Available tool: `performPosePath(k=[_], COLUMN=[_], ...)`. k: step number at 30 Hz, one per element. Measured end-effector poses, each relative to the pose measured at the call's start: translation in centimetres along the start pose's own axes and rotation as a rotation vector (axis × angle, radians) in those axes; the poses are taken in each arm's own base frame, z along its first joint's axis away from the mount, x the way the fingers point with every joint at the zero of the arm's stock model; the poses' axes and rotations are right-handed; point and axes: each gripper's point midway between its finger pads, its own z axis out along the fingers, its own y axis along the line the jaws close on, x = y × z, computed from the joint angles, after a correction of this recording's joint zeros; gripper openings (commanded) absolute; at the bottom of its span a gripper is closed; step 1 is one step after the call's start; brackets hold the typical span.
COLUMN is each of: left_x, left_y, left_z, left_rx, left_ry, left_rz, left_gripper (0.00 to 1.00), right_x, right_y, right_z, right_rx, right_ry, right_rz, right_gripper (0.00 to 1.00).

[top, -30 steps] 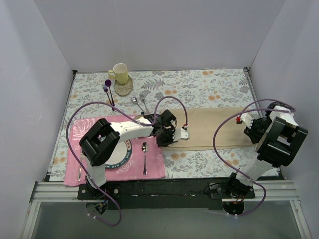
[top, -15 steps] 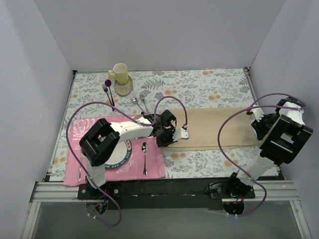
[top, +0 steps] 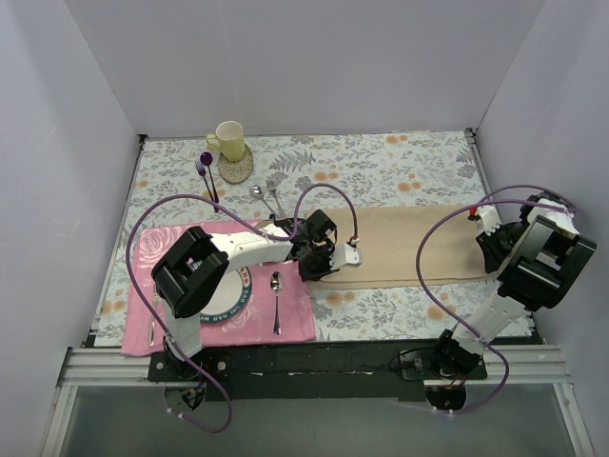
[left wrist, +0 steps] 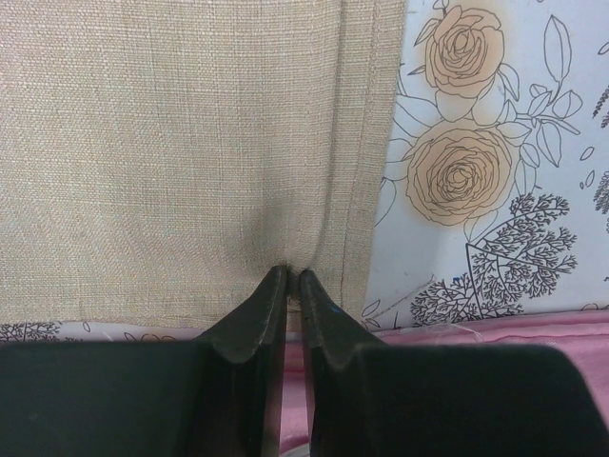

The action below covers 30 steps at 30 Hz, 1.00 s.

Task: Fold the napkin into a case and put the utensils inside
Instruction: Fold and flatten the napkin at the center of the board.

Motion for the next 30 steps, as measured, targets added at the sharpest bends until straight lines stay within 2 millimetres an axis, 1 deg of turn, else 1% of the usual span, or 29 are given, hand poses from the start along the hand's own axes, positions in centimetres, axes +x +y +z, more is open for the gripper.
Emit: performPosePath(k=[2, 3, 6, 8, 9, 11, 12, 16, 19, 23, 26, 30], left_x=[0.0, 0.0, 0.0, 0.0, 0.0, 0.0, 0.0, 0.0, 0.0, -0.6, -1.2, -1.5], left_y=[0.0, 0.0, 0.0, 0.0, 0.0, 0.0, 0.0, -0.1, -0.3, -0.3, -0.3, -0.3], left_z=[0.0, 0.0, 0.0, 0.0, 0.0, 0.0, 0.0, -0.2, -0.6, -1.8, -2.9, -3.8], left_rx=[0.0, 0.0, 0.0, -0.001, 0.0, -0.001, -0.001, 0.001, 0.002, -0.007, -0.017, -0.025], left_ry=[0.0, 0.0, 0.0, 0.0, 0.0, 0.0, 0.0, 0.003, 0.005, -0.008, -0.023, -0.032], left_rz=[-0.001, -0.002, -0.003, -0.005, -0.006, -0.009, -0.01, -0.015, -0.019, -0.014, -0.009, -0.004], left_gripper=[0.0, 0.0, 0.0, 0.0, 0.0, 0.0, 0.0, 0.0, 0.0, 0.0, 0.0, 0.0], right_x=[0.0, 0.1, 0.3, 0.3, 0.3, 0.3, 0.3, 0.3, 0.0, -0.8, -1.2, -1.7], right_y=[0.1, 0.2, 0.5, 0.5, 0.4, 0.4, 0.5, 0.5, 0.4, 0.1, 0.3, 0.5], right_z=[0.2, 0.4, 0.8, 0.9, 0.9, 0.9, 0.9, 0.8, 0.3, -0.5, -1.0, -1.9], right_rx=[-0.004, -0.005, -0.016, -0.017, -0.017, -0.017, -0.017, -0.02, -0.023, -0.017, -0.011, -0.002], right_ry=[0.002, 0.002, 0.007, 0.009, 0.01, 0.01, 0.011, 0.01, 0.003, -0.023, -0.039, -0.054], right_rz=[0.005, 0.009, 0.018, 0.021, 0.021, 0.023, 0.024, 0.026, 0.026, 0.022, 0.018, 0.013], right_gripper=[0.37, 0.33, 0.29, 0.21, 0.13, 0.03, 0.01, 0.01, 0.01, 0.01, 0.01, 0.01])
